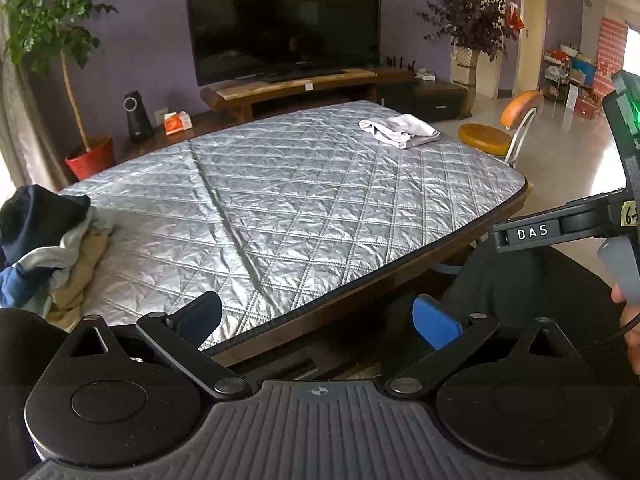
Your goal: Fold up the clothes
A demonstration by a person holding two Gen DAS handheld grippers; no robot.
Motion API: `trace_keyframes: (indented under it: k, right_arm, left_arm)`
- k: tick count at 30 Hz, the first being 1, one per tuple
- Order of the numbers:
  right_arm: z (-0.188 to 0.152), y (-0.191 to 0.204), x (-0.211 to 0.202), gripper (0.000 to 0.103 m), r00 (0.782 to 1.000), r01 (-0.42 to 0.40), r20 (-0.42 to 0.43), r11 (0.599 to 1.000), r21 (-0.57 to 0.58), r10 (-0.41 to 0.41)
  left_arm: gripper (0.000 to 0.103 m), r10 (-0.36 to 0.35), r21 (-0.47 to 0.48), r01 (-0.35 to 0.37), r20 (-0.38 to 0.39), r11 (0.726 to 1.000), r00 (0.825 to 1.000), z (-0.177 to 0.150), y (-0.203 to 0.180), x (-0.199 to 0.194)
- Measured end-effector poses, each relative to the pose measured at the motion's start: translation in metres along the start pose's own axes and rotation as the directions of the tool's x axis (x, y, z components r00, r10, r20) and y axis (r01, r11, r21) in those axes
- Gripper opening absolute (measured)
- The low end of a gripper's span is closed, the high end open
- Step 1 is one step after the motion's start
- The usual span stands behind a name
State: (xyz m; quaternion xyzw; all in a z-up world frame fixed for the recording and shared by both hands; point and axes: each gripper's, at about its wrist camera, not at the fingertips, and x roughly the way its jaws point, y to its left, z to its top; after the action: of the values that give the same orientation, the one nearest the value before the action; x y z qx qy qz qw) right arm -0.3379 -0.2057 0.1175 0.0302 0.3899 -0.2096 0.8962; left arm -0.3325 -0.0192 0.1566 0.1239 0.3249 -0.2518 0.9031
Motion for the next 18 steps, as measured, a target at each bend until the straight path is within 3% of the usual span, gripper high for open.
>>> trace_keyframes:
  k: [18]
  right_arm:
    - [-0.0005,-0.0028,0.0011,0.102,1.0,-0.006,-0.003,1.0,-0.001,0.006]
  left_arm:
    - [0.103,-0.027,-0.002,0.027,-0.013,1.0,1.0,0.0012,-0.0002,0.0026]
